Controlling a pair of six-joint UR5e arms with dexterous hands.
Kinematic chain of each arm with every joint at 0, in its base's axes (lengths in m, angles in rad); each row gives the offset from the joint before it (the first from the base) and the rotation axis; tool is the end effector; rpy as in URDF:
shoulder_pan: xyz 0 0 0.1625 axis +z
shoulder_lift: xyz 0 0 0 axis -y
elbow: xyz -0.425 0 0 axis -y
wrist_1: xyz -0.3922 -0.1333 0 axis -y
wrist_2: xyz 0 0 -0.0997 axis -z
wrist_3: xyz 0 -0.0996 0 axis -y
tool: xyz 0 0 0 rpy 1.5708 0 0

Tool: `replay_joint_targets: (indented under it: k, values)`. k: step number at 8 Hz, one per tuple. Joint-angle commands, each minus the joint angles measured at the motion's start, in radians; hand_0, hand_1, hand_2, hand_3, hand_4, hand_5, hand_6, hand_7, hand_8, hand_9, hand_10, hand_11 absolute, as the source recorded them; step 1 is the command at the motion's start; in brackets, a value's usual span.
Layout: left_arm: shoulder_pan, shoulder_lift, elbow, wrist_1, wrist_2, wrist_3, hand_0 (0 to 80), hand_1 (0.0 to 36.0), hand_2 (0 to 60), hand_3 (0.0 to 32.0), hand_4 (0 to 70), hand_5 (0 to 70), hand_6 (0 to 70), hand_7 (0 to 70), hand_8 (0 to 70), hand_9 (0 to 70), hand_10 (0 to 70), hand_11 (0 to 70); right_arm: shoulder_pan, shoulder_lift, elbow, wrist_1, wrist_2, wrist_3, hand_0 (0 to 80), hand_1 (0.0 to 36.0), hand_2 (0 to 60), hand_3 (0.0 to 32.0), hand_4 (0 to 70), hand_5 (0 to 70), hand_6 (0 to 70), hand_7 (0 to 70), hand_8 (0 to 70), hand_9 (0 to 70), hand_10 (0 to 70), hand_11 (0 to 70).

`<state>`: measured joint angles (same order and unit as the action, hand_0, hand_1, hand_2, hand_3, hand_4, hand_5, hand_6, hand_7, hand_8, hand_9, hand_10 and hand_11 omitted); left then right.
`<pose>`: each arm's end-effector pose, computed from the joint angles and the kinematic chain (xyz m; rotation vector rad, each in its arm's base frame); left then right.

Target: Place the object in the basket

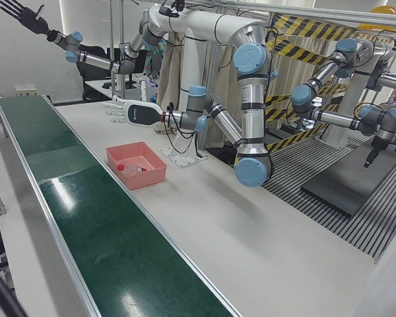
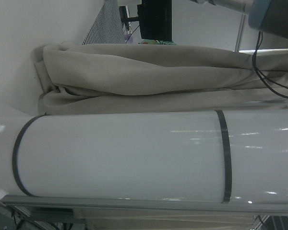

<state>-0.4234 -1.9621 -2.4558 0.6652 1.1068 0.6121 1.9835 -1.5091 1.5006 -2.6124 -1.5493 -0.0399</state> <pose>0.2971 -0.3290 0.2106 -0.3490 2.3851 -1.2291 0.3464 -0.4535 0.6270 -0.5887 2.4860 -1.4492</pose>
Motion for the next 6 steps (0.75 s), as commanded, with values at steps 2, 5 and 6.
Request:
replay_joint_targets:
  k: [2, 5, 6]
  values:
    - [0.0, 0.0, 0.0, 0.001, -0.001, 0.0, 0.0, 0.0, 0.0, 10.8, 6.5, 37.9, 5.6, 3.7, 11.3, 9.0, 12.2, 16.3, 0.0, 0.0, 0.001, 0.0, 0.0, 0.0, 0.0, 0.0, 0.0, 0.0, 0.0, 0.0, 0.0, 0.0, 0.0, 0.0, 0.0, 0.0]
    - [0.0, 0.0, 0.0, 0.001, -0.001, 0.0, 0.0, 0.0, 0.0, 10.8, 6.1, 38.0, 5.7, 3.5, 11.2, 9.0, 12.1, 16.2, 0.0, 0.0, 0.0, 0.0, 0.0, -0.002, 0.0, 0.0, 0.0, 0.0, 0.0, 0.0, 0.0, 0.0, 0.0, 0.0, 0.0, 0.0]
    - [0.0, -0.001, 0.0, 0.001, -0.001, 0.0, 0.0, 0.0, 0.0, 10.8, 6.2, 38.4, 5.5, 3.6, 11.1, 8.8, 12.0, 16.0, 0.0, 0.001, 0.0, 0.0, 0.0, 0.0, 0.0, 0.0, 0.0, 0.0, 0.0, 0.0, 0.0, 0.0, 0.0, 0.0, 0.0, 0.0]
